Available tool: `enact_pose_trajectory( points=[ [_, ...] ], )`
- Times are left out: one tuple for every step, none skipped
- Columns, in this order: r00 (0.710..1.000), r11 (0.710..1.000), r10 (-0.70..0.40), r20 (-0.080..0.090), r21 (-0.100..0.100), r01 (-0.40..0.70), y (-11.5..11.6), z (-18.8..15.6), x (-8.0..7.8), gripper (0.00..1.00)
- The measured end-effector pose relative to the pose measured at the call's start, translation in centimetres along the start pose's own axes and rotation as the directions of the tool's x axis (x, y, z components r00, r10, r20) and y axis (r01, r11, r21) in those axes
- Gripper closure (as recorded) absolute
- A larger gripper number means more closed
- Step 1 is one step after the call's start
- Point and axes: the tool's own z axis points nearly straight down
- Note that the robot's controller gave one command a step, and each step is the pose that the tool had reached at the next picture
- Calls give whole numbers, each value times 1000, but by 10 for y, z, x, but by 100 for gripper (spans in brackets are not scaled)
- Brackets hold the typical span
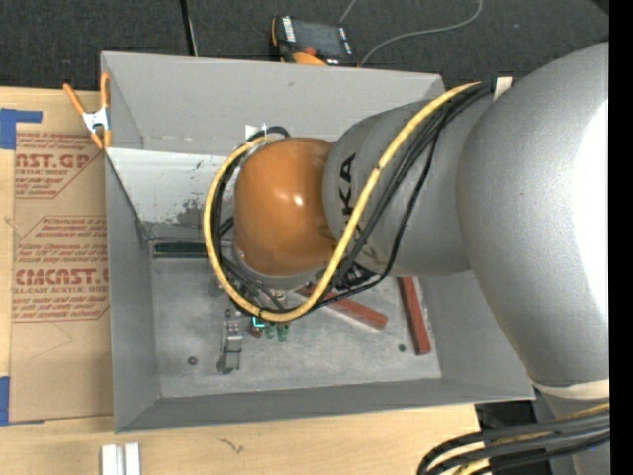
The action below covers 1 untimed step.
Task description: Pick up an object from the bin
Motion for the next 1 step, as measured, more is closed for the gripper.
enact_pose_trajectory(
  points=[
    [969, 969, -245, 9, 3, 245, -56, -2, -29, 0]
  ],
)
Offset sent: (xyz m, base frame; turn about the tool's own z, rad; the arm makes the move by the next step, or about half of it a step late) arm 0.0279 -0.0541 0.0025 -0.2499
